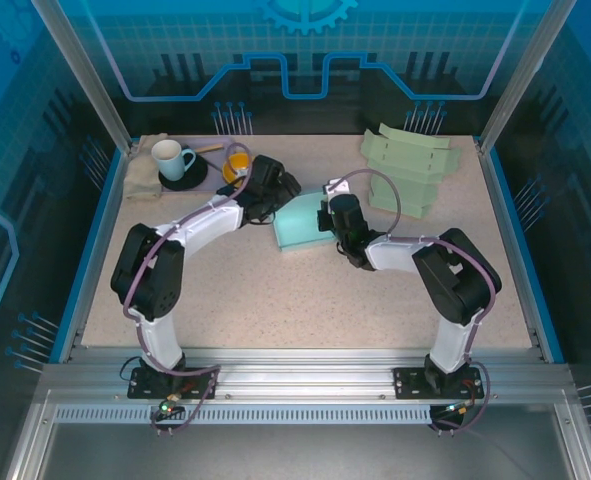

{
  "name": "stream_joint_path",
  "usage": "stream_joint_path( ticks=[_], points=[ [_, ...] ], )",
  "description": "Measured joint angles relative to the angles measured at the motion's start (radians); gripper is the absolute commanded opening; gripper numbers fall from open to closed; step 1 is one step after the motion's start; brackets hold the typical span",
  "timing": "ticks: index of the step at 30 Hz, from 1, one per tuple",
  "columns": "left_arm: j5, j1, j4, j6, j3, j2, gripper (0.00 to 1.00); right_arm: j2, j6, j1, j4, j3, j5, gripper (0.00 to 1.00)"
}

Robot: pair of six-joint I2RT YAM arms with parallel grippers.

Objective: Fold the paper box

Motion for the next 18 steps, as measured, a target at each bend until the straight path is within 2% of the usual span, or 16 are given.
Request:
stream_joint_path(
  ticks=[5, 18],
  points=[
    [0.028, 0.045, -0.085, -0.024, 0.05, 0.0, 0.96, 0.0, -0.014, 0.0, 0.013, -0.02, -0.012, 0.0],
    [0.087, 0.032, -0.123, -0.081, 0.098, 0.006, 0.96, 0.0, -0.019, 0.0, 0.013, -0.025, -0.023, 0.0]
  ],
)
